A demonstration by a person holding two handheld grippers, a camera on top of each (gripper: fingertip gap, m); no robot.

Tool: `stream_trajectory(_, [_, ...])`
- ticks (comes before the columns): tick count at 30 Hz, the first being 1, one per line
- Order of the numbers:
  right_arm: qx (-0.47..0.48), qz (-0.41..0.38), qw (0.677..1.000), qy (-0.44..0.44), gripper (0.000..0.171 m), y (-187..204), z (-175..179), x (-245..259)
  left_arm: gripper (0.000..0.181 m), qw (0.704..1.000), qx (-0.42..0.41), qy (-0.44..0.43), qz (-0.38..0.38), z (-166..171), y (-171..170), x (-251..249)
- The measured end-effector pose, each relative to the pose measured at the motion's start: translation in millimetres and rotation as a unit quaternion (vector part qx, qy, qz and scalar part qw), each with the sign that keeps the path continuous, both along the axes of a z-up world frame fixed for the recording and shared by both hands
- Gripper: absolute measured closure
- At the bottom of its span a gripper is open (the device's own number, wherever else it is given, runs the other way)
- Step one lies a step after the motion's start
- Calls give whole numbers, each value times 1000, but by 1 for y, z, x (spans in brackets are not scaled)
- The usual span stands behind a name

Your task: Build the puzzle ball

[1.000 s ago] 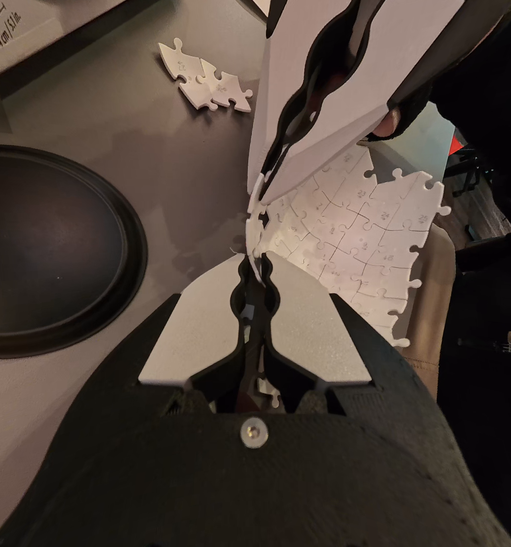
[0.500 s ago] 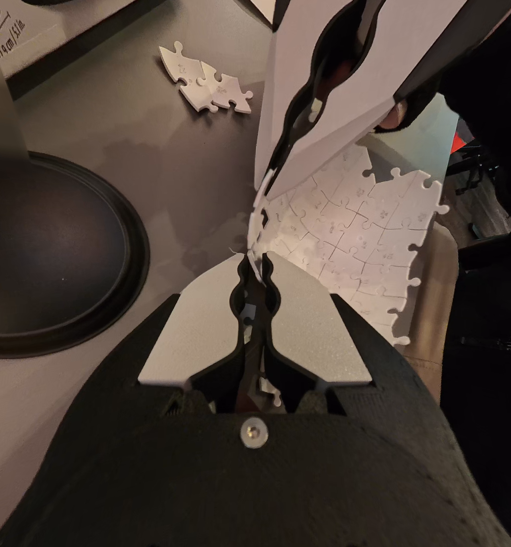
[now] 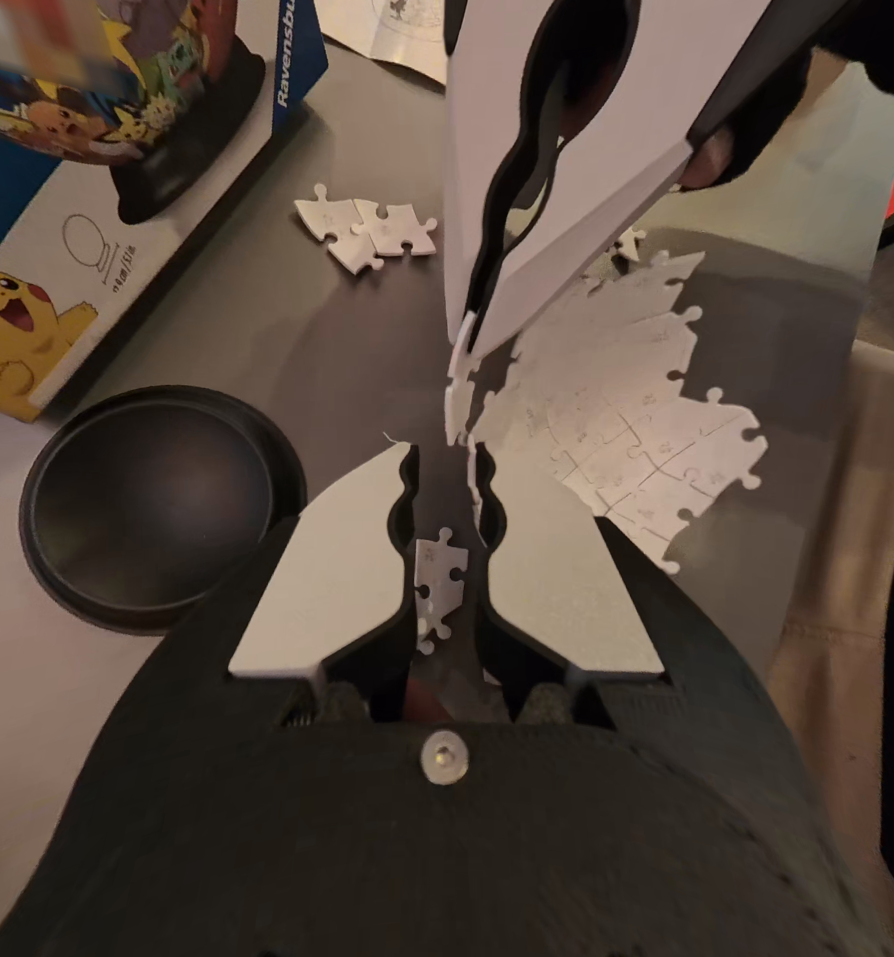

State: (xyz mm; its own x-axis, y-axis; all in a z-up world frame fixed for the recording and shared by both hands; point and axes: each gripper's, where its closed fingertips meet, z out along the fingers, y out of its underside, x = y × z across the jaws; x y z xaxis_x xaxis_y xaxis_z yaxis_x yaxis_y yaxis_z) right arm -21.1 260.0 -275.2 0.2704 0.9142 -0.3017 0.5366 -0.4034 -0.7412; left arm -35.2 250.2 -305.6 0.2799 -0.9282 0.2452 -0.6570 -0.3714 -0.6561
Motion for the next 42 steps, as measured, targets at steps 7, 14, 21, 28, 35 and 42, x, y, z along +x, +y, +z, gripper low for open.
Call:
stream_trajectory(7, [-6,-9,1000,6,171,2,4,8,159,999,6,-26,-17,7,2,8])
stream_trajectory(14, [-9,-17,999,29,171,3,14,12,146,999,6,-49,-20,17,3,9])
stream_trajectory(21, [-18,-30,998,57,171,6,19,11,143,996,1,-85,0,27,10,6])
stream_trajectory(28, [-43,-37,990,133,171,6,38,1,174,993,36,-111,-9,46,8,14])
stream_trajectory(35, [-22,-35,993,111,164,7,37,4,179,997,-7,-80,-6,44,7,3])
stream_trajectory(42, [78,41,996,22,161,-7,50,-9,179,999,-14,3,-34,43,-8,-8])
